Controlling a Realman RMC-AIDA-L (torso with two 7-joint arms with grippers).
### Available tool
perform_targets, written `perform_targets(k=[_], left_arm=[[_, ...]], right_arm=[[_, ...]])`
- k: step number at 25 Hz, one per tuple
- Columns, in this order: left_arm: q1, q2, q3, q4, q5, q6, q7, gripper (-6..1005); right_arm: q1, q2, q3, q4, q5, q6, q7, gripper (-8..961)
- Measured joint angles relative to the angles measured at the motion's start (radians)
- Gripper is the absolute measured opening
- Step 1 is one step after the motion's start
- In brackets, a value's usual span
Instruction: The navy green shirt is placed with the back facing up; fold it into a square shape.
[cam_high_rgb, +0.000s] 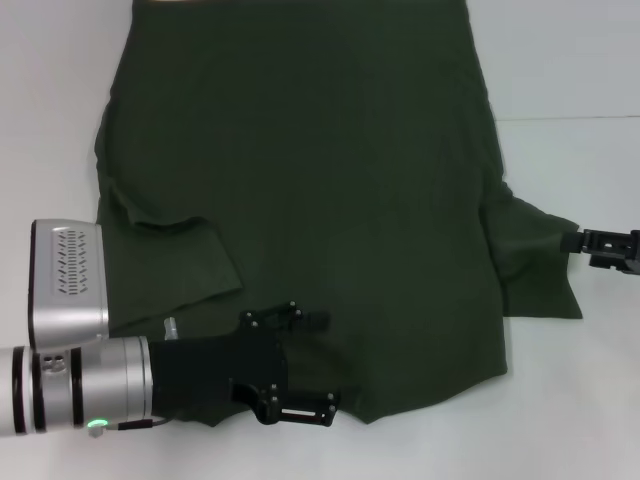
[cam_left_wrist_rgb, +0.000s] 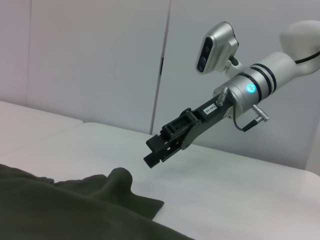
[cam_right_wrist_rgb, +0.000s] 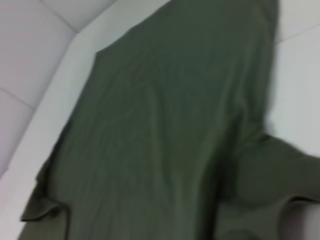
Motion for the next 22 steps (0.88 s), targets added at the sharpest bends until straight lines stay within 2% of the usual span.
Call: perform_targets(k=[3, 15, 22], left_arm=[[-0.002, 0.0, 0.004, -0.006, 0.0, -0.003, 0.014, 963], [-0.011, 0.003, -0.002, -0.022, -0.005, -0.011, 0.014, 949], [-0.012, 0.003, -0.004, -0.022, -0.005, -0.027, 0.014, 949]], right_arm=[[0.002, 0.003, 0.008, 0.002, -0.036, 0.036, 0.005, 802], [0.032, 0.042, -0.003, 0.016, -0.053, 0.15, -0.027, 801], [0.057, 0.063, -0.007, 0.069, -0.053, 0.213, -0.063, 801]])
